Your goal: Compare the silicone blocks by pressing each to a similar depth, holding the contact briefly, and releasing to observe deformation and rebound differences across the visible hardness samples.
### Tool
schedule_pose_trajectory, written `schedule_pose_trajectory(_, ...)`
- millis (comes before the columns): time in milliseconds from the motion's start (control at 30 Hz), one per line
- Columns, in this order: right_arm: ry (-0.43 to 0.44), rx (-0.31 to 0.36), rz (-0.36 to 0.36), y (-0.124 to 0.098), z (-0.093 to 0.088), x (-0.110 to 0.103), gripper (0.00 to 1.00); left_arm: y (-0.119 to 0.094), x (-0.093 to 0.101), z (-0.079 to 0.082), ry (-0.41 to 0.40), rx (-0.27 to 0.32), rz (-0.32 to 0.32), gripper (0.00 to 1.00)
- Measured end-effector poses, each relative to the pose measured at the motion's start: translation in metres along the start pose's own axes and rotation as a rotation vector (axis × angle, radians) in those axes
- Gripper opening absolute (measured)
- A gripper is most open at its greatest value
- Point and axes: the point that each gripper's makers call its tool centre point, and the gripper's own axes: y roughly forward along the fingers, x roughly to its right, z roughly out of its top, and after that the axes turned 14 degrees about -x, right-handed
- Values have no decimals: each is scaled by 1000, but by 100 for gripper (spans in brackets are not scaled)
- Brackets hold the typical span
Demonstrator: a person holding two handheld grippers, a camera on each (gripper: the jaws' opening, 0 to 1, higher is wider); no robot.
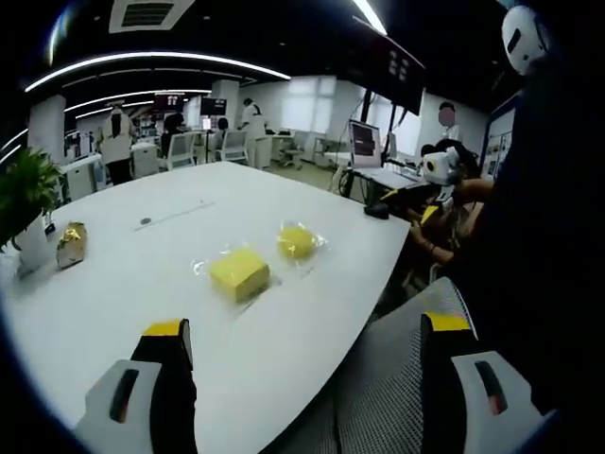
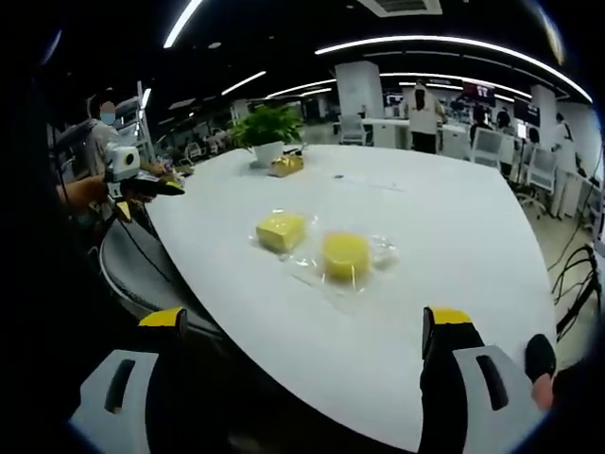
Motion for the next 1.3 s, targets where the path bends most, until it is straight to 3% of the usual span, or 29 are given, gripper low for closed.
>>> schedule_pose_trajectory(133,1,-3,8,1,0,-1,96,1,0,-4,-17,-16,6,99)
schedule_pose_trajectory(200,9,-3,12,1,1,-1,96,5,3,-6,-35,-35,-21,99)
schedule_pose_trajectory(267,4,-10,0,1,0,1,96,9,2,-3,-49,-21,-23,99)
schedule_pose_trajectory(333,2,-9,-7,1,0,1,96,16,2,-5,-72,-54,-41,99)
schedule_pose_trajectory(500,-3,-6,-30,-3,-1,4,96,23,1,2,-73,-71,-59,99)
schedule_pose_trajectory(700,21,2,-59,-10,-3,12,96,31,-2,27,-63,-45,-83,99)
schedule_pose_trajectory(800,37,2,-66,-11,-6,14,95,40,-2,42,-70,-32,-116,94)
schedule_pose_trajectory(967,35,0,-71,-12,-8,13,94,64,-1,66,-158,-29,-208,90)
schedule_pose_trajectory(1067,31,-7,-81,-13,-10,16,93,79,-3,78,-190,-26,-231,83)
schedule_pose_trajectory(1133,44,-4,-78,-14,-10,17,92,93,-5,83,-226,-56,-245,81)
schedule_pose_trajectory(1200,49,-6,-81,-15,-12,19,91,109,-9,86,-237,-85,-256,80)
schedule_pose_trajectory(1300,55,-13,-83,-16,-14,21,90,135,-20,86,-179,-133,-230,74)
